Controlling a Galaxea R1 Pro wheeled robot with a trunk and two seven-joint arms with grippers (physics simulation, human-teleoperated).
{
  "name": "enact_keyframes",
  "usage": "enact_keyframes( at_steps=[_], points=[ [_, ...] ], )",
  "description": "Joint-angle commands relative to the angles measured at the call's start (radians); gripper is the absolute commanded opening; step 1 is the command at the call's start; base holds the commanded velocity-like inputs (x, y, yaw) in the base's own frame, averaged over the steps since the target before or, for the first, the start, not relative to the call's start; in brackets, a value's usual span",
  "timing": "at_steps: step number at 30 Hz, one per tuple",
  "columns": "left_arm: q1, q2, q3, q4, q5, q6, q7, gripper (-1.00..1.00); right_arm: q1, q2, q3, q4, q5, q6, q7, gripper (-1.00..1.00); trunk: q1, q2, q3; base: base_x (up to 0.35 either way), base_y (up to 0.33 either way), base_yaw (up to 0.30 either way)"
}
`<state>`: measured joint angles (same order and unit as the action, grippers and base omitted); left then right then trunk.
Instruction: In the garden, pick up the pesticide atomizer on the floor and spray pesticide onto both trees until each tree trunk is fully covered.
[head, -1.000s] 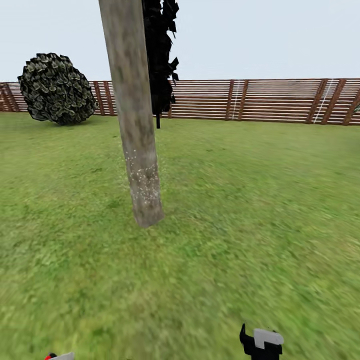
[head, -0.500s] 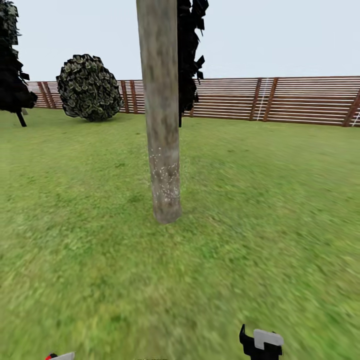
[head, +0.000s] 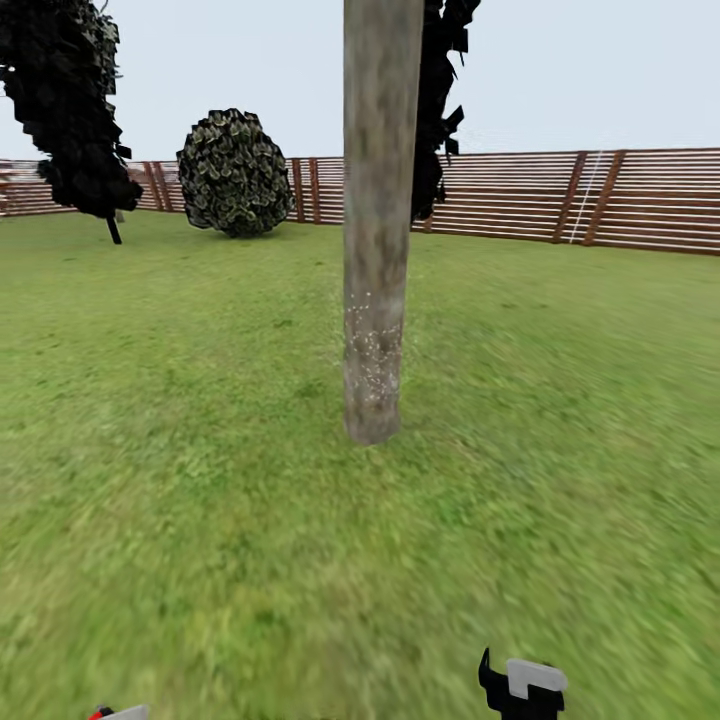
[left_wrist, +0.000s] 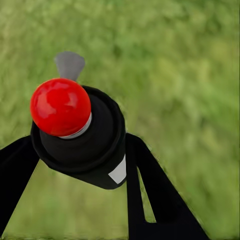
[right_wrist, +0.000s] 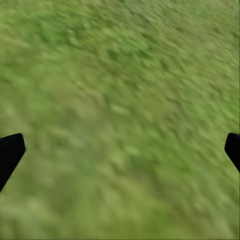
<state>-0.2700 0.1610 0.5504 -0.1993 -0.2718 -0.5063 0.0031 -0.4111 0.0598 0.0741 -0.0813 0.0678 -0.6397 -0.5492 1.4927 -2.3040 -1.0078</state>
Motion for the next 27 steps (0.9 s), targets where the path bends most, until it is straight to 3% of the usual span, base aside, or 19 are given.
enact_keyframes(
  at_steps=[1,27],
  points=[
    [0.0,0.0,0.0,0.0,0.0,0.0,0.0,-1.0,0.0,0.0,0.0,0.0,0.0,0.0,0.0,1.0,0.0,0.0,0.0,0.0,0.0,0.282],
    [0.0,0.0,0.0,0.0,-0.003,0.0,0.0,-1.0,0.0,0.0,0.001,0.0,0.001,0.0,0.0,1.0,0.0,0.0,-0.012,0.0,0.0,0.281]
  ],
)
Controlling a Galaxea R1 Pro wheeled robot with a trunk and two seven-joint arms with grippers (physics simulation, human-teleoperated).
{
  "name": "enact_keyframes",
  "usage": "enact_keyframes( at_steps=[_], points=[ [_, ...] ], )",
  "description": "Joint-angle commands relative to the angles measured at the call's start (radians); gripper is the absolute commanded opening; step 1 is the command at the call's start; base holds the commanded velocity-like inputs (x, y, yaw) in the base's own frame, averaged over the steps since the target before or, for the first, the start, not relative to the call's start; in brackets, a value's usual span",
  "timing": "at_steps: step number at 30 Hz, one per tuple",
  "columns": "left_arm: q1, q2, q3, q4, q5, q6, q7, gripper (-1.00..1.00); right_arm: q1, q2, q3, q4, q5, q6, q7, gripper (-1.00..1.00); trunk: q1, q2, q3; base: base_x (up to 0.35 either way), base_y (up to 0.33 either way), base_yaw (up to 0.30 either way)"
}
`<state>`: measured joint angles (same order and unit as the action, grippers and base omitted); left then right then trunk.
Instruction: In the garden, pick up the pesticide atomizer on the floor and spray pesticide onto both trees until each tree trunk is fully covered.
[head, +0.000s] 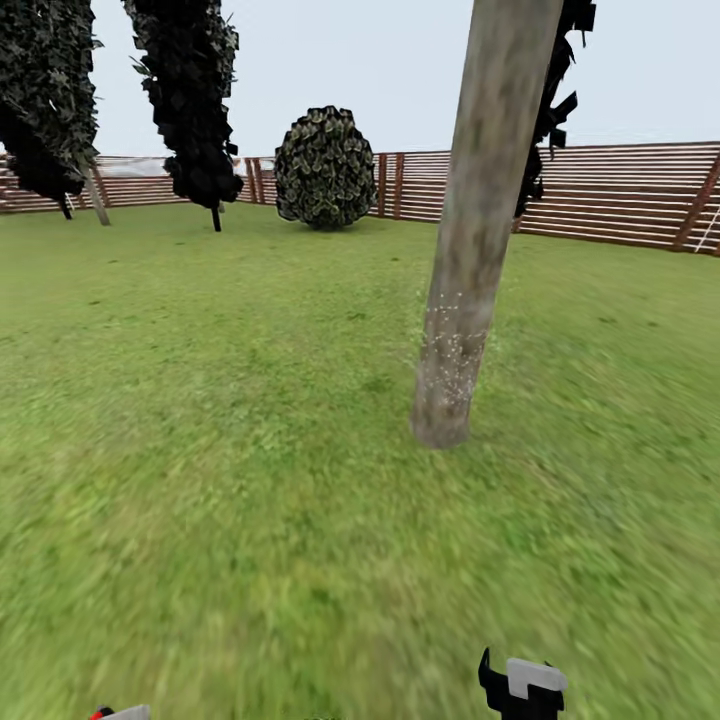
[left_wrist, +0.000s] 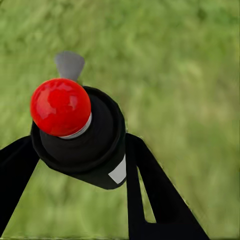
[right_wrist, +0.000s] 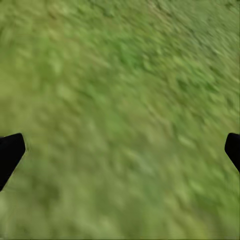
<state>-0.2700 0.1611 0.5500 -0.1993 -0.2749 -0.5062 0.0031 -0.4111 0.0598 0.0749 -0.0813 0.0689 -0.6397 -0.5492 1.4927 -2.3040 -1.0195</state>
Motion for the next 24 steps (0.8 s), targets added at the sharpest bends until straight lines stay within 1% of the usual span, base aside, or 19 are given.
enact_keyframes(
  at_steps=[1,24],
  points=[
    [0.0,0.0,0.0,0.0,0.0,0.0,0.0,-1.0,0.0,0.0,0.0,0.0,0.0,0.0,0.0,1.0,0.0,0.0,0.0,0.0,0.0,0.281],
    [0.0,0.0,0.0,0.0,0.0,0.0,0.0,-1.0,0.0,0.001,0.0,0.001,0.0,0.0,0.0,1.0,0.0,0.0,-0.011,0.0,0.0,0.281]
  ],
)
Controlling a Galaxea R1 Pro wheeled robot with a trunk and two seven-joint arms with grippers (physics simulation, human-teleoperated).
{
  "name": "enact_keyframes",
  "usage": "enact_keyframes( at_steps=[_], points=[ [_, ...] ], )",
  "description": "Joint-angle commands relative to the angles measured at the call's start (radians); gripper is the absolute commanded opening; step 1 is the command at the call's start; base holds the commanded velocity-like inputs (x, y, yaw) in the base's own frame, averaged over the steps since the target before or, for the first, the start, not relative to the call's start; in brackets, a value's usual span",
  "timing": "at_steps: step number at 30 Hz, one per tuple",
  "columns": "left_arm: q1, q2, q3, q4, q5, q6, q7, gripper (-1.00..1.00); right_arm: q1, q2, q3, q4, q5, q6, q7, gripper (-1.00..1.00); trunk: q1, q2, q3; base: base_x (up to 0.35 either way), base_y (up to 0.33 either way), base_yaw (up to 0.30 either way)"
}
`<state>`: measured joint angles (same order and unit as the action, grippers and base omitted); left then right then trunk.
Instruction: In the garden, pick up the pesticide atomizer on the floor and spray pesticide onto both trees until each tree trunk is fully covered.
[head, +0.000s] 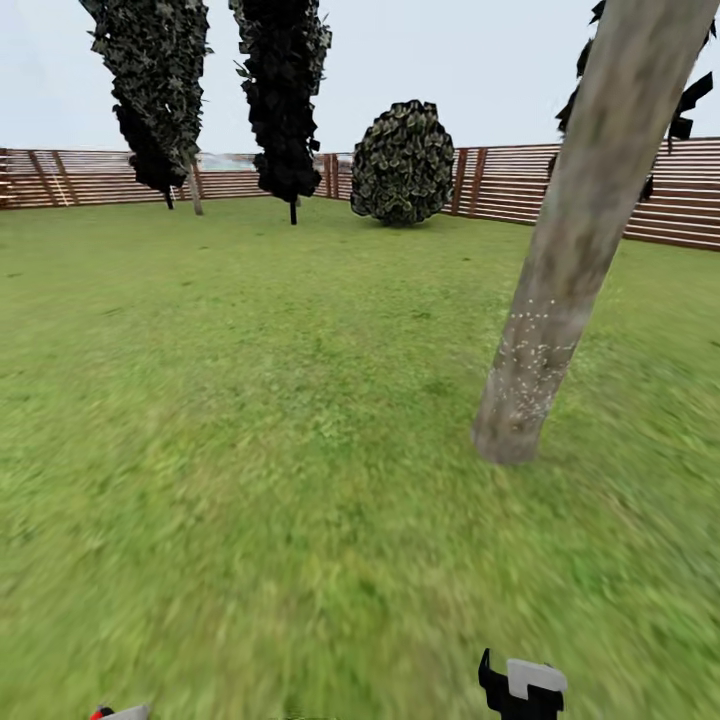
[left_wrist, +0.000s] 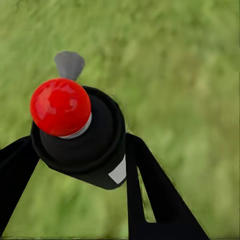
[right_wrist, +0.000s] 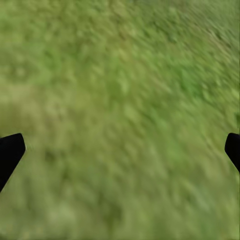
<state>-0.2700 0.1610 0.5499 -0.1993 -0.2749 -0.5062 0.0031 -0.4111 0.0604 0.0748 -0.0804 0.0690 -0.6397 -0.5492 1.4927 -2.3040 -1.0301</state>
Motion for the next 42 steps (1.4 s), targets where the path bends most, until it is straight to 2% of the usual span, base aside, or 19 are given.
enact_keyframes(
  at_steps=[1,42],
  points=[
    [0.0,0.0,0.0,0.0,0.0,0.0,0.0,-1.0,0.0,0.0,0.0,0.0,0.0,0.0,0.0,1.0,0.0,0.0,0.0,0.0,0.0,0.281],
    [0.0,-0.001,-0.001,0.001,0.0,0.0,0.0,-1.0,0.0,0.0,0.0,0.0,0.0,0.0,0.0,1.0,0.0,0.0,-0.018,0.0,0.0,0.281]
  ],
)
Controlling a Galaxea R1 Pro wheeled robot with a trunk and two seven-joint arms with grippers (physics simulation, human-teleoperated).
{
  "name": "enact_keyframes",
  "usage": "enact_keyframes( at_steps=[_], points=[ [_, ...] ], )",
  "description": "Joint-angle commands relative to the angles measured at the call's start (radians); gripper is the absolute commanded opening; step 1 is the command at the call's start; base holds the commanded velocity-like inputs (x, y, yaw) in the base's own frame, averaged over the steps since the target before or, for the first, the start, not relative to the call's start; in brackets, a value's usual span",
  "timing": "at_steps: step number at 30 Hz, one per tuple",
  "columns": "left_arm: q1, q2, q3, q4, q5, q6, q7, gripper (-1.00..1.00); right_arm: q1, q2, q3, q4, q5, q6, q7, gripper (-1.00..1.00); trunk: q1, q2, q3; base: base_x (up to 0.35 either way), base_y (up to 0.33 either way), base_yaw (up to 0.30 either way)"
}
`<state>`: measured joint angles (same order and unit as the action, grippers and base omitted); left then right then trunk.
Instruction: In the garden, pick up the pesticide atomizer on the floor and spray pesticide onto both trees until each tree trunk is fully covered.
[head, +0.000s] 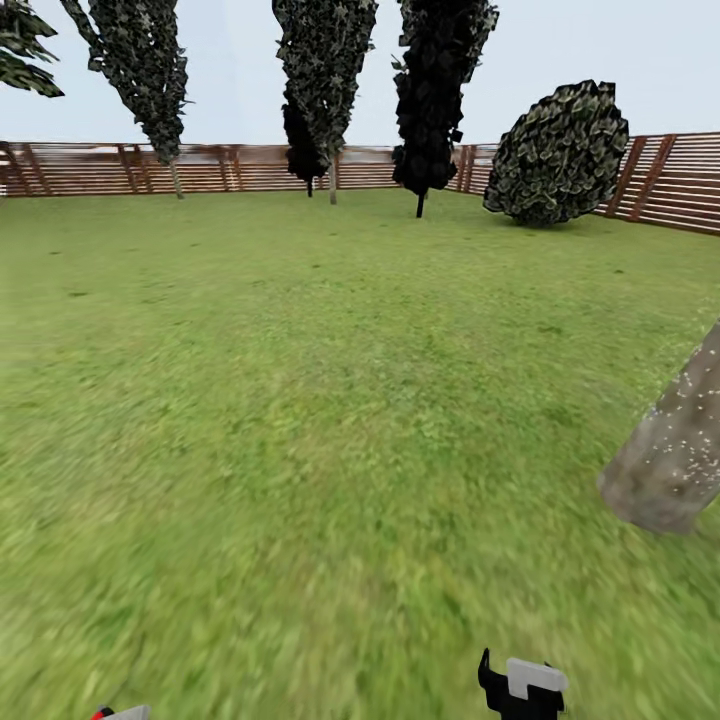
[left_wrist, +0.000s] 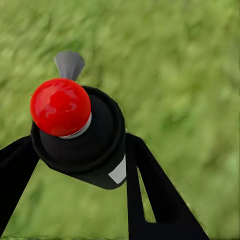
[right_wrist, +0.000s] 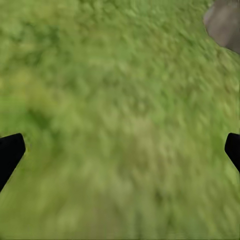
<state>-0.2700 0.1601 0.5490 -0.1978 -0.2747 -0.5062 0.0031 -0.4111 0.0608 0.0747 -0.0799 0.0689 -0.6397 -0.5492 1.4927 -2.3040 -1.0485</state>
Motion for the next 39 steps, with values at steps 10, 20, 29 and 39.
enact_keyframes(
  at_steps=[10,20,29,39],
  points=[
    [0.0,0.001,0.001,-0.002,0.002,0.0,-0.011,-1.0,0.0,0.0,0.0,0.0,0.0,0.0,0.0,1.0,0.0,0.0,-0.004,0.0,0.0,0.281],
    [0.0,0.001,0.001,-0.002,0.001,0.0,-0.011,-1.0,0.0,0.0,0.0,0.0,0.0,0.0,0.0,1.0,0.0,0.0,-0.009,0.0,0.0,0.282],
    [0.0,0.0,0.0,-0.001,0.0,0.0,-0.01,-1.0,0.0,0.0,0.0,0.0,0.0,0.0,0.0,1.0,0.0,0.0,-0.013,0.0,0.0,0.281],
    [0.0,0.0,0.0,-0.001,0.0,0.0,-0.01,-1.0,0.0,0.0,0.0,0.0,0.0,0.0,0.0,1.0,0.0,0.0,-0.017,0.0,0.0,0.282]
  ],
)
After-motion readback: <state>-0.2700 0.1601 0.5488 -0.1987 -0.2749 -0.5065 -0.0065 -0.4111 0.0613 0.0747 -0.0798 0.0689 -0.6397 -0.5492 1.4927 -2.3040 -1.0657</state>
